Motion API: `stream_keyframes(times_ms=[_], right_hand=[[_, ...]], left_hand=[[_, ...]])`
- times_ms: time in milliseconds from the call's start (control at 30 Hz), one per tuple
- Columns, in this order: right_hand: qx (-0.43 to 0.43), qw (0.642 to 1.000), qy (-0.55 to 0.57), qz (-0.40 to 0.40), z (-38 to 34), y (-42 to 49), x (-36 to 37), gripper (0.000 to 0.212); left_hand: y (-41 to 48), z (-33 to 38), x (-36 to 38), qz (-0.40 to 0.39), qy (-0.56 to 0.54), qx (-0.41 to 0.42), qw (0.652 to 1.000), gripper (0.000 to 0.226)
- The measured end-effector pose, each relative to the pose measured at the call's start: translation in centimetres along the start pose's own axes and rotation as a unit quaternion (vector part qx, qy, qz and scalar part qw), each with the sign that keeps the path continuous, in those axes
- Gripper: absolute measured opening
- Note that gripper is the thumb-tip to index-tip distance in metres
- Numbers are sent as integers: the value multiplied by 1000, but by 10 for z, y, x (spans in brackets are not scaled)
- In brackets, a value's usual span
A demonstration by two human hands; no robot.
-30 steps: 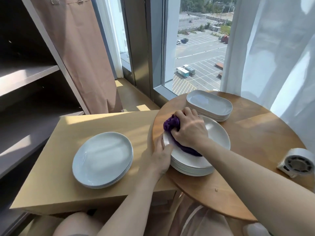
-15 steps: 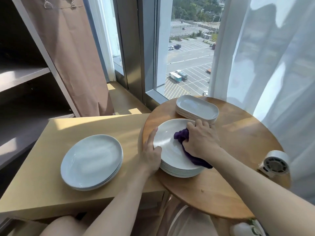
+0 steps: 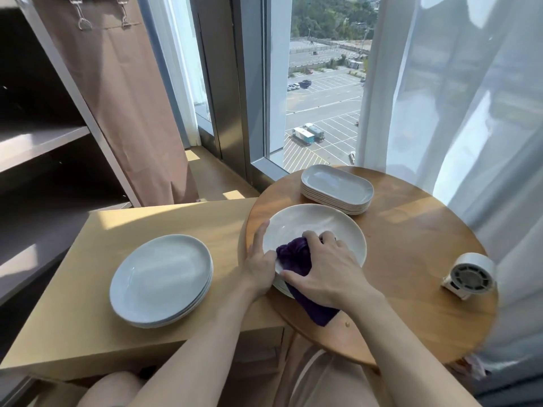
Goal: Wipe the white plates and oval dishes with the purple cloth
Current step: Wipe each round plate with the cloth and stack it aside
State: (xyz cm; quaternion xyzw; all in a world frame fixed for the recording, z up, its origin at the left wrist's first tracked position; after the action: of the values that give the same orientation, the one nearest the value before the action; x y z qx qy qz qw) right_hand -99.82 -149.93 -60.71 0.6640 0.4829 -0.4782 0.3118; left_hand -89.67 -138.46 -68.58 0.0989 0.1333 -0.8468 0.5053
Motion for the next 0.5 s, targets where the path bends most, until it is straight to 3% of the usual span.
stream_keyframes(times_ms=[100,167,267,400,500], right_hand=[[1,998,47,46,7,0,-2,69],[2,993,88,74,10,-1,-2,65],[-3,986,129,107,12,-1,-4,64],[-15,970,188,153,13,-2,-12,63],[-17,959,207,195,20,-6,-20,59]], left_hand=[[0,1,0,-25,41,-6,999,67],[-2,6,-9,-2,143,7,990,63],[-27,32,-19,62,247,99,962,52],[-70,56,-4,45,277,214,936,49],[-84,56,-3,34,313,233,920,54]])
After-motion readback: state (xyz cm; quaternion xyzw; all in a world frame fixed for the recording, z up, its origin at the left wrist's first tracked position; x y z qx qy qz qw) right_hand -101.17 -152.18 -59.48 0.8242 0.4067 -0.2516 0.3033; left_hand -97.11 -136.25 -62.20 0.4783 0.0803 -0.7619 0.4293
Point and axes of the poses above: each hand's wrist, its own y-axis towards the middle knuckle, its own x-axis out of the palm, z = x × y, the point moved 10 cm from there along y, towards the middle knuckle
